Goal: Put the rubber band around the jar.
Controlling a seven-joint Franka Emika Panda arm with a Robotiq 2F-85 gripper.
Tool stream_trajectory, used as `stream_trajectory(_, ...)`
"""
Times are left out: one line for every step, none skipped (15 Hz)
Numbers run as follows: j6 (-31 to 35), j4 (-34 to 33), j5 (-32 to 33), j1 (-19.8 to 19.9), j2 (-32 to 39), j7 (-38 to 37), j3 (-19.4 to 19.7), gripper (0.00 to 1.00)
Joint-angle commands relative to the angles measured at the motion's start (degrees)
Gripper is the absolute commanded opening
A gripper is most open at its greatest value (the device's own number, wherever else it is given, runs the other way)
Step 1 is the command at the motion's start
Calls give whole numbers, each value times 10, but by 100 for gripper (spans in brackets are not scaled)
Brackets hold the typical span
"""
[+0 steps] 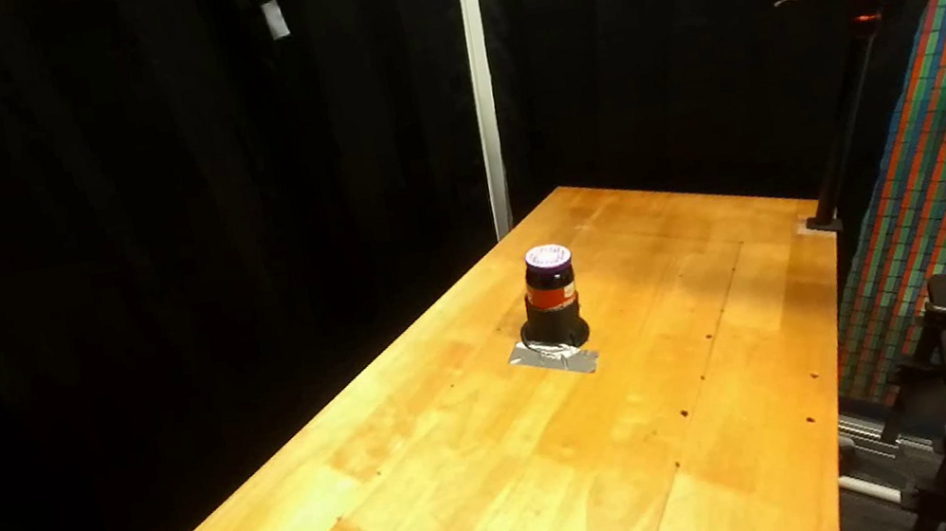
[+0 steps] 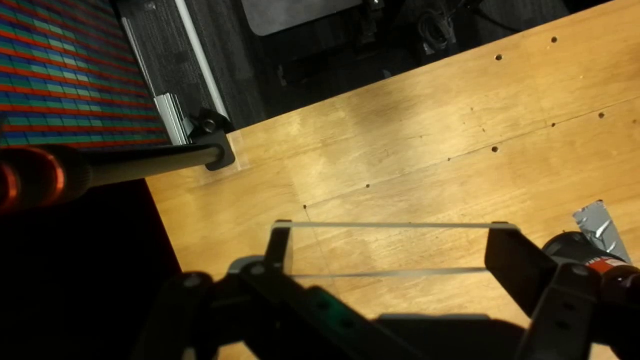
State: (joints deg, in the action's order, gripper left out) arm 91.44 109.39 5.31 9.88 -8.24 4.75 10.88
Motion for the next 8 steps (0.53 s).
stream_trajectory(2, -43, -11, -25, 39, 2, -25, 100)
stream_trajectory(5, -60, -19, -37, 60, -5, -39, 100)
stream_trajectory(8, -74, -20, -47, 74, -13, -50, 100)
stream_trajectory(5, -91, -21, -59, 93, -17, -64, 100)
stream_trajectory(1, -113, -22, -70, 115, -26, -77, 100)
stream_trajectory(15, -129, -29, -81, 136, -40, -89, 100)
stream_trajectory(21, -154, -35, -91, 163, -53, -101, 100)
stream_trajectory(47, -173, -47, -100, 188, -66, -110, 100)
